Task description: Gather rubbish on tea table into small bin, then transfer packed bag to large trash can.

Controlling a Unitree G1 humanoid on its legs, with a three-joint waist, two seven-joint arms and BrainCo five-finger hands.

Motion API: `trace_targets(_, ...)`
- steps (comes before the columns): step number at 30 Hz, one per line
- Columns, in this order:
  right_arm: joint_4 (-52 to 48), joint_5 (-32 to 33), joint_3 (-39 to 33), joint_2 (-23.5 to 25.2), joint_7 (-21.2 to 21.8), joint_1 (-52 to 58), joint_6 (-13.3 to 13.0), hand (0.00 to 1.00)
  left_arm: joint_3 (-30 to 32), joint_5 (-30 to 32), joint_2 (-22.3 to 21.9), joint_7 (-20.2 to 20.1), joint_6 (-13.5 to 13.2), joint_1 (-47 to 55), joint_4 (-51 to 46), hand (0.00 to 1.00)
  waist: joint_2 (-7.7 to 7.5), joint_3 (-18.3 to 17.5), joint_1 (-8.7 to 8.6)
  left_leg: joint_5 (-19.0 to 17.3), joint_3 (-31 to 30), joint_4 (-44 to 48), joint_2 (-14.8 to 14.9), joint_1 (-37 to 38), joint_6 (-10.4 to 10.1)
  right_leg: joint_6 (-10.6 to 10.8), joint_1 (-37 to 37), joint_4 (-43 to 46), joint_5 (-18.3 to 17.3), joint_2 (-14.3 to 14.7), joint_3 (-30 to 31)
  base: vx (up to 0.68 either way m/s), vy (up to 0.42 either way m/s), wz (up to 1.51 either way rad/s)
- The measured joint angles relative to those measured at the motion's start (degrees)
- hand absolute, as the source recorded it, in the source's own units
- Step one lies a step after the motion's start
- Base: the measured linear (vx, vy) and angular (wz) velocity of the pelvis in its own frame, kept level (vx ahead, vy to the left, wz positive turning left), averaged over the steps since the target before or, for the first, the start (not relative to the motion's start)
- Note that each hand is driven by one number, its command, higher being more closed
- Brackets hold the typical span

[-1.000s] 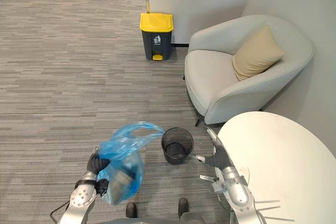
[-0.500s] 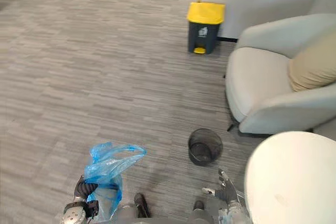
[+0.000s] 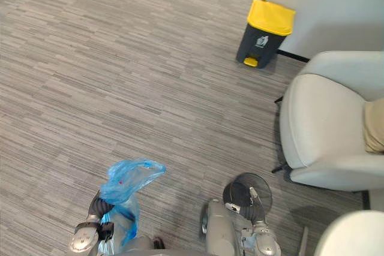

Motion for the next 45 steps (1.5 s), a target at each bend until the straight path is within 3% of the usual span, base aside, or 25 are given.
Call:
trace_targets(2,-0.05,-0.01,0.00,-0.77,-0.03,0.80,0.05,0.00,0.11,0.00,-0.90,-0.09,0.11,-0.04,0.83,1.00,0.68,-0.27,-1.48,-1.24,-2.18,0.37,0.10,3.47,-2.26,-4.15,0.45,1.98,3.82,0.38,-1.67,0.76,-0.097,0.51)
trace_targets(3,-1.16,-0.37,0.49,-1.55,0.08,-0.07,0.19,0.00,0.18,-0.01,-2.95,-0.18,0.27,0.30,0.35,1.00,3.56,-0.25,-0.63,1.81,-2.04,6.69,3.42,2.21,-5.04,-6.14,1.92,4.30,0.92,1.82,-3.08,0.89,-0.129,0.07)
trace_targets(6,-5.12,-1.70,1.08,-2.27,0.15,0.17,0.12,0.00,1.03,-0.01,-6.13,-0.25,0.24,1.54,0.10,1.00,4.95,0.29,0.27,17.36,-2.62,28.14,7.68,-4.82,0.69,-7.21,10.11,0.46,-2.67,4.98,-1.43,0.67,-0.118,-0.51)
trace_targets(7,-7.21,-1.66,0.99,-2.09,-0.23,0.18,0.06,0.00,0.91,-0.04,-6.96,-0.26,0.23,1.46,-0.39,1.00,4.72,0.41,1.74,13.63,-3.20,38.48,9.27,-9.72,0.94,-7.46,16.89,-4.19,-2.94,7.00,1.36,0.68,-0.049,-0.85)
trace_targets(11,-11.16,-1.64,0.97,-2.27,-1.32,0.05,-0.25,0.00,0.53,-0.04,-7.75,-0.49,-0.07,1.53,-4.17,1.00,2.73,0.69,4.82,7.13,-2.23,38.02,6.95,-21.84,3.85,-7.55,28.33,-12.16,-4.50,6.56,8.36,0.63,0.048,-0.84)
trace_targets(13,-11.35,-1.65,0.54,-3.28,-1.65,-0.42,-0.21,0.00,0.50,-0.03,-8.67,-0.88,-0.12,1.43,-5.51,1.00,2.24,0.91,6.52,6.11,-4.04,30.50,4.43,-27.67,3.05,-4.93,32.64,-14.45,-7.79,5.39,12.36,0.65,0.240,-1.06)
trace_targets(16,-11.64,-1.91,0.43,-4.57,-2.37,-0.66,-0.17,0.00,-1.96,-0.02,-9.81,-0.95,-0.19,3.09,-7.91,1.00,5.06,-1.39,8.72,11.21,-12.45,7.33,2.34,-29.72,-1.56,0.54,34.20,-12.88,-14.72,4.59,19.21,0.56,0.378,-1.43)
trace_targets(17,-10.74,-2.16,0.44,-3.28,-2.53,-0.89,0.21,0.00,-2.39,0.00,-9.92,-0.74,0.09,3.66,-7.85,1.00,4.02,-2.48,8.60,12.72,-10.49,11.27,1.62,-29.44,0.81,1.91,34.77,-10.92,-16.75,3.01,21.98,0.65,0.400,-1.26)
trace_targets(18,-10.66,-2.19,0.94,-2.04,-2.44,-0.34,0.52,0.00,-2.29,-0.01,-8.67,-0.60,0.08,3.44,-8.58,1.00,1.41,-3.62,8.35,9.62,-6.55,13.76,1.23,-28.62,2.89,2.88,33.53,-7.38,-16.67,0.56,23.64,0.65,0.364,-1.09)
trace_targets(19,-10.66,-2.23,1.18,-1.87,-2.40,-0.34,0.60,0.00,-2.32,-0.01,-8.38,-0.58,0.08,3.35,-9.06,1.00,0.78,-3.63,8.19,8.48,-5.26,14.71,1.26,-27.82,4.00,4.27,32.82,-4.92,-16.29,-0.11,23.69,0.64,0.327,-0.97)
trace_targets(21,-10.66,-2.45,1.19,-1.21,-2.38,-0.35,1.04,0.00,-3.34,-0.03,-6.96,-0.57,0.14,1.94,-9.72,1.00,-0.72,-3.00,7.79,3.52,-2.44,13.69,0.66,-20.00,5.65,13.15,25.20,16.68,-10.23,-0.76,23.05,0.56,0.288,-0.80)
trace_targets(22,-10.65,-2.56,1.20,-1.08,-2.38,-0.32,1.05,0.00,-3.55,-0.03,-6.53,-0.57,0.17,1.81,-9.72,1.00,-0.73,-2.93,7.60,2.97,-1.80,12.67,0.59,-17.63,5.75,12.65,23.69,20.90,-10.38,-0.65,22.36,0.49,0.216,-0.54)
trace_targets(24,-10.73,-3.73,1.39,-0.83,-2.39,-0.41,1.01,0.00,-3.82,-0.05,-5.47,-0.06,0.16,1.04,-9.88,1.00,0.00,-2.57,6.13,1.84,0.64,5.82,0.56,-7.29,5.77,7.96,16.96,28.09,-12.21,-0.43,14.17,0.45,0.140,-0.42)
trace_targets(28,-10.47,-4.38,1.26,0.10,-2.38,-0.97,0.98,0.00,-4.41,-0.07,-3.71,-0.07,0.17,-0.91,-10.32,1.00,-0.35,-2.69,4.25,0.80,2.12,-1.08,0.40,0.03,3.92,5.50,6.01,17.51,-11.92,-0.39,3.79,0.48,0.043,-0.16)
trace_targets(30,-7.33,-4.40,0.79,0.01,-2.39,-2.04,0.81,0.00,-4.31,-0.03,-2.70,-0.12,0.10,-2.34,-8.34,1.00,-0.36,-2.68,3.03,0.41,1.87,-3.69,-0.04,3.03,2.88,2.78,3.92,5.12,-7.36,0.33,0.83,0.52,-0.053,0.23)
trace_targets(31,-3.14,-4.42,0.58,-0.38,-2.41,-3.36,1.10,0.00,-4.20,0.00,-2.37,-0.12,0.16,-3.30,-5.48,1.00,-0.58,-3.16,1.60,0.00,0.48,-5.15,-0.08,5.85,1.03,-3.83,4.23,-0.31,2.59,2.11,1.05,0.47,-0.064,0.25)
trace_targets(32,-1.86,-4.44,0.34,-0.80,-2.40,-3.78,1.30,0.00,-4.17,0.01,-2.98,-0.14,0.36,-3.83,-4.15,1.00,0.98,-3.25,1.77,0.04,0.33,-4.96,0.72,6.34,0.34,-3.65,4.79,0.31,2.11,2.60,0.66,0.84,-0.142,0.01)
trace_targets(33,-2.20,-4.43,0.32,-0.89,-2.36,-3.86,1.58,0.00,-3.16,0.06,-4.23,-0.16,0.79,-3.50,-4.10,1.00,2.05,-2.89,2.24,3.33,0.05,-0.11,2.31,5.81,-3.26,-4.59,6.32,1.63,-0.41,2.57,-0.66,0.59,-0.110,-0.12)
trace_targets(35,-3.45,-4.43,-0.04,-1.35,-2.34,-3.43,1.59,0.00,-2.76,0.05,-6.05,-0.19,1.11,-3.43,-4.12,1.00,3.22,-1.96,1.89,7.89,-2.00,9.99,3.39,3.47,-1.81,-4.94,10.87,0.54,-1.87,3.29,-1.64,0.58,-0.130,-0.01)
trace_targets(36,-4.98,-4.43,0.10,-2.16,-2.34,-2.60,1.53,0.00,-2.29,0.04,-7.82,-0.16,1.09,-3.04,-4.40,1.00,4.21,-1.69,2.43,16.70,-4.03,22.67,5.48,-0.72,-0.55,-5.49,16.35,-2.72,-2.55,4.17,-1.46,0.43,-0.089,-0.15)
trace_targets(38,-7.70,-4.28,0.38,-2.11,-2.80,-2.87,1.18,0.00,-2.54,-0.03,-8.78,-0.21,0.55,-1.22,-5.16,1.00,4.30,-1.58,4.20,13.00,-6.31,40.79,8.46,-10.77,0.59,-5.69,25.35,-9.71,-4.49,5.96,0.52,0.49,-0.033,-0.44)
trace_targets(39,-8.15,-4.24,0.33,-2.15,-3.10,-3.26,1.09,0.00,-2.54,-0.04,-9.00,-0.22,0.61,-1.21,-5.09,1.00,4.18,-1.50,4.66,11.82,-6.47,42.13,8.48,-13.38,0.75,-5.62,26.77,-10.81,-4.84,6.04,1.07,0.45,-0.011,-0.56)
trace_targets(42,-8.44,-3.90,-0.07,-2.17,-3.86,-4.50,1.10,0.00,-2.52,-0.05,-9.77,-0.29,0.61,0.01,-5.21,1.00,3.94,-1.37,7.01,7.18,-4.57,31.94,7.79,-22.54,1.71,-3.93,32.30,-14.41,-6.77,5.60,4.96,0.49,0.094,-0.61)
trace_targets(44,-8.30,-3.90,-0.09,-2.10,-4.06,-4.37,1.18,0.00,-2.56,-0.04,-10.21,-0.28,0.62,1.22,-5.33,1.00,3.92,-1.36,7.45,7.53,-4.17,18.53,5.43,-24.48,1.91,-1.84,34.29,-14.06,-9.51,4.45,7.13,0.44,0.231,-0.57)
trace_targets(45,-8.32,-3.91,-0.27,-2.39,-4.10,-4.17,1.17,0.00,-2.64,-0.03,-10.72,-0.25,0.61,1.74,-5.43,1.00,4.79,-1.97,8.01,10.83,-4.60,8.55,4.19,-23.79,0.25,0.02,34.88,-13.21,-11.73,4.15,8.94,0.48,0.284,-0.79)
